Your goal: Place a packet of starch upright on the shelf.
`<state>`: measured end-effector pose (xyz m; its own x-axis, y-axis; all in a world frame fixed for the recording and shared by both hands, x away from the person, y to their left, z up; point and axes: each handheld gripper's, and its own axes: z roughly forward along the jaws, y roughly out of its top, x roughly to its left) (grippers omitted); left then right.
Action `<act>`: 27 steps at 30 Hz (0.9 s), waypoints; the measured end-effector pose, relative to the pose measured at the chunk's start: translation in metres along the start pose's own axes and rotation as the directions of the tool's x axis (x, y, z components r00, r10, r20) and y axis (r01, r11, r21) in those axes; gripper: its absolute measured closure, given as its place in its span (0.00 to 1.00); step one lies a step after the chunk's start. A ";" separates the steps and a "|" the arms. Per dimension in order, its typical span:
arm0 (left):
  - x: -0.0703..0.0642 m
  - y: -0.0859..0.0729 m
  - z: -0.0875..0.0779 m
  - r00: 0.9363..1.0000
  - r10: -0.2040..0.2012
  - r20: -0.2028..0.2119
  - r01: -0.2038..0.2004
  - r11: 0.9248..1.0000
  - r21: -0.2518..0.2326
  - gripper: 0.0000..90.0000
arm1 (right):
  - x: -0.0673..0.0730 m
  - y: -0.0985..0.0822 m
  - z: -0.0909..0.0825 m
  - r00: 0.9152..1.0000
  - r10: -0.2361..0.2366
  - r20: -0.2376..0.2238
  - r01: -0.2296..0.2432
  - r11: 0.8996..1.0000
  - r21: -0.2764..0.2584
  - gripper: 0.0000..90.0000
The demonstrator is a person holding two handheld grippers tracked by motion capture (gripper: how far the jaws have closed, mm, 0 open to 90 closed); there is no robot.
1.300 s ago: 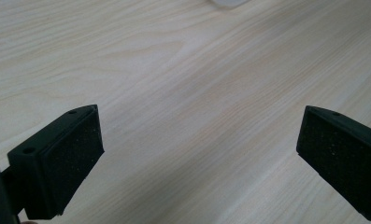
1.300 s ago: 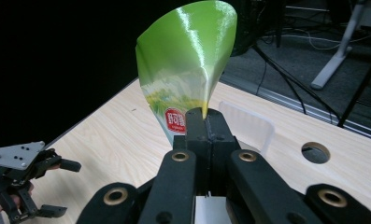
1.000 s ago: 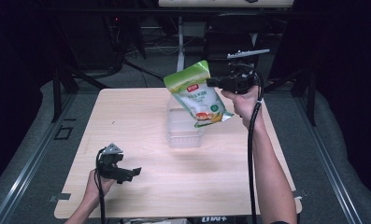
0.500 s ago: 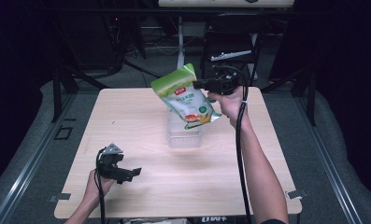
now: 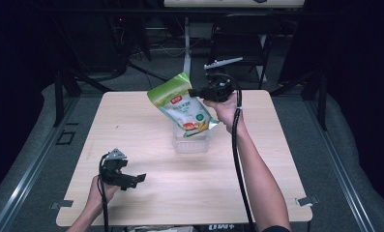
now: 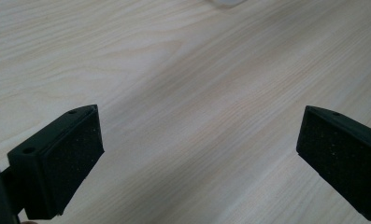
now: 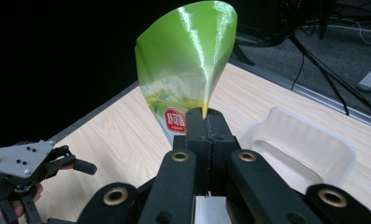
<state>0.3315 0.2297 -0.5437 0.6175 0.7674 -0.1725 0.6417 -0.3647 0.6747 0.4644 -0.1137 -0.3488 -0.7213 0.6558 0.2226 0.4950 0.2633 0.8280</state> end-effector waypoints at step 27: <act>0.000 0.000 0.000 1.000 0.020 -0.013 -0.020 1.000 0.005 0.00 | -0.024 -0.046 0.058 0.995 0.087 -0.039 -0.086 0.996 0.030 1.00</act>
<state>0.3313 0.2298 -0.5437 0.6243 0.7668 -0.1493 0.6313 -0.3826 0.6746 0.4865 -0.1007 -0.4219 -0.6940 0.6480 0.3136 0.5694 0.2275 0.7899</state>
